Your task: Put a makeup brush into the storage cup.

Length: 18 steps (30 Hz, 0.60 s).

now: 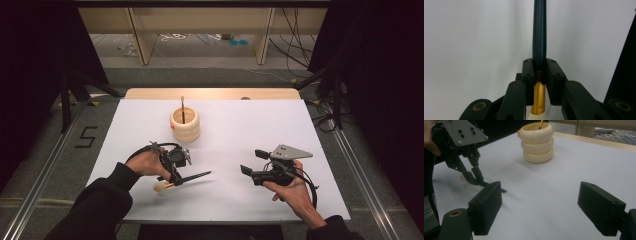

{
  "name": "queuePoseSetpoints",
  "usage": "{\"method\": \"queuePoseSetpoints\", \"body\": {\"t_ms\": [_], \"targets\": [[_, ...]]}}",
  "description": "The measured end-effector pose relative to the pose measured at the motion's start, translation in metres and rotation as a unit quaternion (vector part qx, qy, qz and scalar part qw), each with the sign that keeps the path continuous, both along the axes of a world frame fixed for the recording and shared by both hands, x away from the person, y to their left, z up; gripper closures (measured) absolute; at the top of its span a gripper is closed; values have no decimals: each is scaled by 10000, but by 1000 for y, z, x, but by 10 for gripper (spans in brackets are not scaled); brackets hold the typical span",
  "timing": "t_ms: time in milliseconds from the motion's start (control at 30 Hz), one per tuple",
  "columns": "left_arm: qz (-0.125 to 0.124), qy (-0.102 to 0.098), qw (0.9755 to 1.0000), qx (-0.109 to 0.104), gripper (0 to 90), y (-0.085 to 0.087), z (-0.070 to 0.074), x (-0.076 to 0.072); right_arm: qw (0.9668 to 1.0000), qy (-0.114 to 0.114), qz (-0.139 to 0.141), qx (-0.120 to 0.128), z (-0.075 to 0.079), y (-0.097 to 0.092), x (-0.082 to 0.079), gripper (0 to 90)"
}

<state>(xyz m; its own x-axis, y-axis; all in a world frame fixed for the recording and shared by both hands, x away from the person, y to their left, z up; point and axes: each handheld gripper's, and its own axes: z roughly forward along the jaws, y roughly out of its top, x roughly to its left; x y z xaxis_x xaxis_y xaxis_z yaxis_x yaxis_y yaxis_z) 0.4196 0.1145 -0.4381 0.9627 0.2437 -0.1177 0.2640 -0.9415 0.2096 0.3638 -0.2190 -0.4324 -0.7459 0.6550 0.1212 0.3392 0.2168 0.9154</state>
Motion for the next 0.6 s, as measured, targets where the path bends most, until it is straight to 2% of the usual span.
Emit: {"method": "queuePoseSetpoints", "body": {"t_ms": [600], "targets": [[61, -111, 9995, -283, 783, -1, 12, -4, 10000, 15, 7, -64, 1, 0, -1, 206]]}}
